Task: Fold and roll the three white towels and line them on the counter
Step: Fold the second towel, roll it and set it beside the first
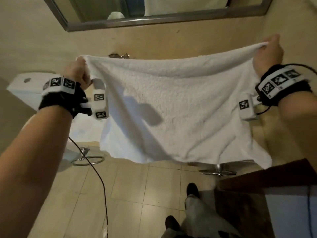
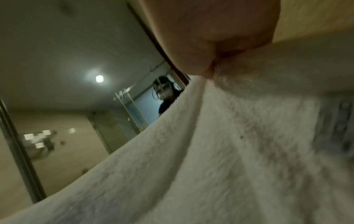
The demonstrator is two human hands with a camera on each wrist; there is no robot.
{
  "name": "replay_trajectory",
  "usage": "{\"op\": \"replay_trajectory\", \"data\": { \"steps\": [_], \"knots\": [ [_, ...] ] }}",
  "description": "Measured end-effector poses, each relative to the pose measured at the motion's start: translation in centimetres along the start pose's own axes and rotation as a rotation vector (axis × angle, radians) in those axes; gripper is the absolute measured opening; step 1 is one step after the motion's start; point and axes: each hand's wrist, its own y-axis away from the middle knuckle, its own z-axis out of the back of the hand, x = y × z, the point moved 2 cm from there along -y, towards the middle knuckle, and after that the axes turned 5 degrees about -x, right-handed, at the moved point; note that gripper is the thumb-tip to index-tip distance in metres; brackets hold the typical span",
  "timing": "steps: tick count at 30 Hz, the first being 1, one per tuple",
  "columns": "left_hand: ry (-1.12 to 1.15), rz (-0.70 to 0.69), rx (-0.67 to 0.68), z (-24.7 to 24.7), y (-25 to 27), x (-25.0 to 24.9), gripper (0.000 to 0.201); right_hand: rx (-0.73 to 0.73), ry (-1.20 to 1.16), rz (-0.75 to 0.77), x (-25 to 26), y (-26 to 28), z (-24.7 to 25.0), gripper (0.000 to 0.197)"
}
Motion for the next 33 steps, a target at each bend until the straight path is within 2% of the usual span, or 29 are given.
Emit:
{"op": "replay_trajectory", "data": {
  "steps": [3,4,6,8,11,15,20,22,26,29,33],
  "knots": [
    [-0.511,-0.269,-0.006,-3.5,-1.7,-0.1,0.030,0.159,0.267,0.027,-2.3,-3.7,-4.2,0.041],
    [-0.636,-0.331,0.011,-4.8,-2.7,0.3,0.025,0.219,0.330,0.056,-2.7,-4.4,-5.2,0.039],
    [-0.790,-0.323,0.047,-7.0,-4.9,1.5,0.018,0.356,0.398,0.101,-3.4,-5.5,-7.6,0.032],
    [-0.884,-0.327,0.040,-8.7,-6.1,2.3,0.029,0.474,0.399,0.140,-4.1,-6.3,-9.6,0.030],
    [-0.992,-0.365,0.027,-10.1,-7.0,2.5,0.031,0.423,0.441,0.273,-5.3,-7.8,-11.9,0.026],
    [-1.167,-0.425,0.004,-10.9,-8.6,1.8,0.031,0.473,0.547,0.350,-5.7,-9.6,-13.1,0.033],
    [-1.155,-0.476,-0.104,-9.9,-10.1,-0.2,0.039,0.283,0.654,0.532,-3.6,-12.0,-12.0,0.031],
    [-1.181,-0.491,-0.063,-9.6,-9.6,0.2,0.040,0.317,0.660,0.562,-3.5,-11.7,-11.8,0.027],
    [-1.239,-0.583,-0.080,-9.7,-8.0,2.7,0.040,0.378,0.597,0.546,-4.8,-10.2,-11.1,0.027],
    [-1.142,-0.713,-0.030,-8.8,-7.6,4.6,0.037,0.292,0.476,0.505,-5.3,-8.8,-9.4,0.026],
    [-0.914,-0.730,-0.030,-6.5,-5.8,6.6,0.030,0.175,0.344,0.390,-6.1,-5.9,-6.4,0.024]
  ]
}}
